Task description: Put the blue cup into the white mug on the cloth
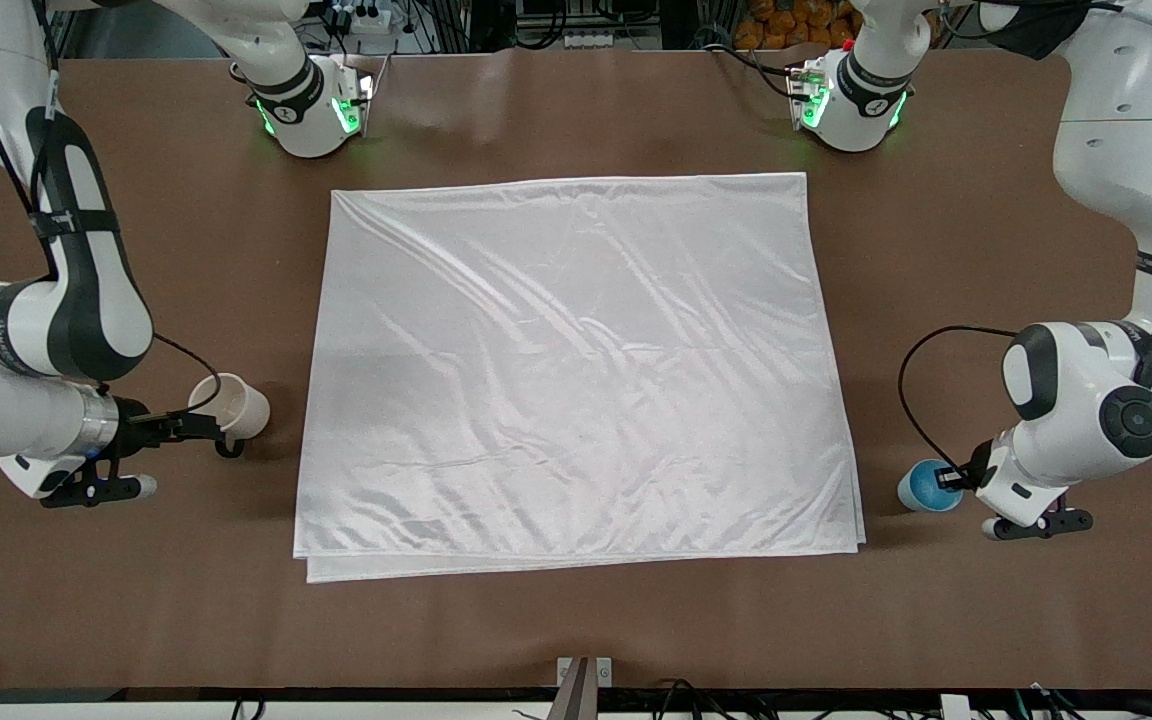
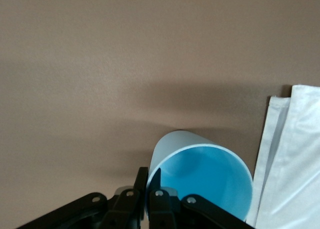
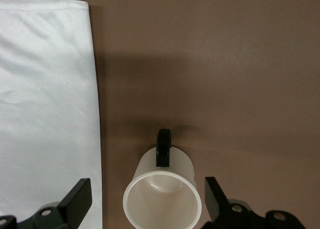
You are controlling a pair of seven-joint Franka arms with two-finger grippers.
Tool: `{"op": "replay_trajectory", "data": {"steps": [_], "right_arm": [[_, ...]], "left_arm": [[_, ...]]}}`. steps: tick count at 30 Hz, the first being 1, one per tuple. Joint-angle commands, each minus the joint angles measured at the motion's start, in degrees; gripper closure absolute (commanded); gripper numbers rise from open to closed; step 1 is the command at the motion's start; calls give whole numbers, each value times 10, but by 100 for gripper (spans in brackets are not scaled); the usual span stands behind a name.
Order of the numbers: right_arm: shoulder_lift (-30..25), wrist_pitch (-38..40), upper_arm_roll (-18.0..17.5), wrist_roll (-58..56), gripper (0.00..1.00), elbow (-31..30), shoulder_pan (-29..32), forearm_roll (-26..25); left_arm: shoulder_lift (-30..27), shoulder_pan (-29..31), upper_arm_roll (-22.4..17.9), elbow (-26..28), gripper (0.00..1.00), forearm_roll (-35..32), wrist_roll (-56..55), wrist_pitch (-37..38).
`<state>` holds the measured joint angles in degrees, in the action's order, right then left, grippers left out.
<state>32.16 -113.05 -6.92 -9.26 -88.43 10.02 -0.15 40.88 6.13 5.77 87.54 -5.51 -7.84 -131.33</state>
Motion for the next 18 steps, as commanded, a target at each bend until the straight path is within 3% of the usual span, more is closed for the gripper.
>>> {"op": "replay_trajectory", "data": {"steps": [1, 18], "right_arm": [[28, -13, -5, -8, 0, 10, 10, -6], [68, -55, -4, -5, 0, 6, 14, -6]], "left_arm": [[-23, 1, 1, -1, 100, -11, -5, -4], [-136, 1, 18, -1, 100, -14, -2, 74]]}}
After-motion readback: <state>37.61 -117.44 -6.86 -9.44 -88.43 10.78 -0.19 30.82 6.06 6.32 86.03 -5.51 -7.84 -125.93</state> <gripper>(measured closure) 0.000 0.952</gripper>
